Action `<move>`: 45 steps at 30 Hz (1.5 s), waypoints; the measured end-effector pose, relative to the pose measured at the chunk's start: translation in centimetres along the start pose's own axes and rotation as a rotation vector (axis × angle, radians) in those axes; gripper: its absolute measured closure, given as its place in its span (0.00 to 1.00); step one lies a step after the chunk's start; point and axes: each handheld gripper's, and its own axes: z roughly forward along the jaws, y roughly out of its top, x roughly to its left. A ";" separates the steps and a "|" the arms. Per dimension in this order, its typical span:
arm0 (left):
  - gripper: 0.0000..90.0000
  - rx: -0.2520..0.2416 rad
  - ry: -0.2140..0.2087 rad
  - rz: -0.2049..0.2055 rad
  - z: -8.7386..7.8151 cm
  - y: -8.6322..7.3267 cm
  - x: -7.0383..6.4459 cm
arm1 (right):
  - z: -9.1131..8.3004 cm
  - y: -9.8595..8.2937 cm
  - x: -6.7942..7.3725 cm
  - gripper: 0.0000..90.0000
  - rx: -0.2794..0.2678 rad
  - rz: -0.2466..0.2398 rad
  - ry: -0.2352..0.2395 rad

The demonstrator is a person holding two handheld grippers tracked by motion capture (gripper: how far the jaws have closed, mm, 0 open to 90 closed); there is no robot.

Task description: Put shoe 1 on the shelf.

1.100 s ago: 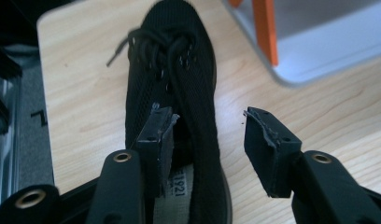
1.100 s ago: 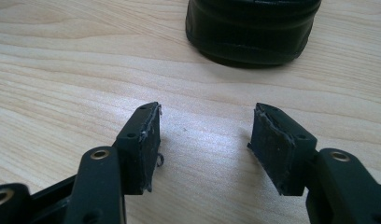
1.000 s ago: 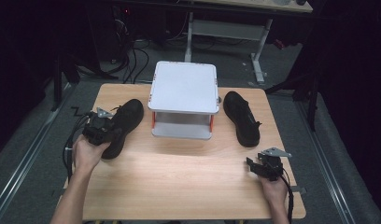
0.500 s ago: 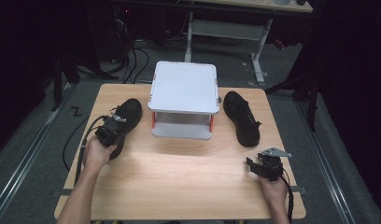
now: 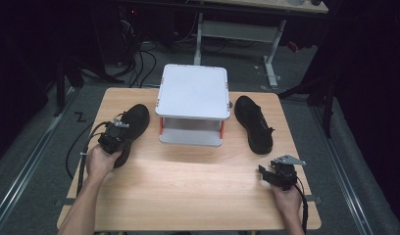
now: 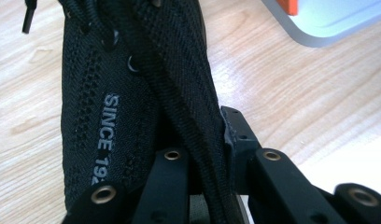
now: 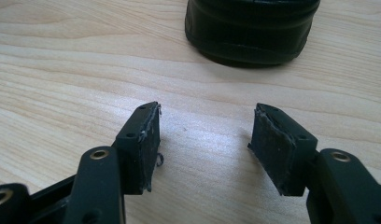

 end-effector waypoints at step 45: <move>0.93 -0.049 -0.171 -0.018 -10.8 -4.9 -8.0 | -1.0 1.2 1.1 0.63 -0.038 -0.030 0.137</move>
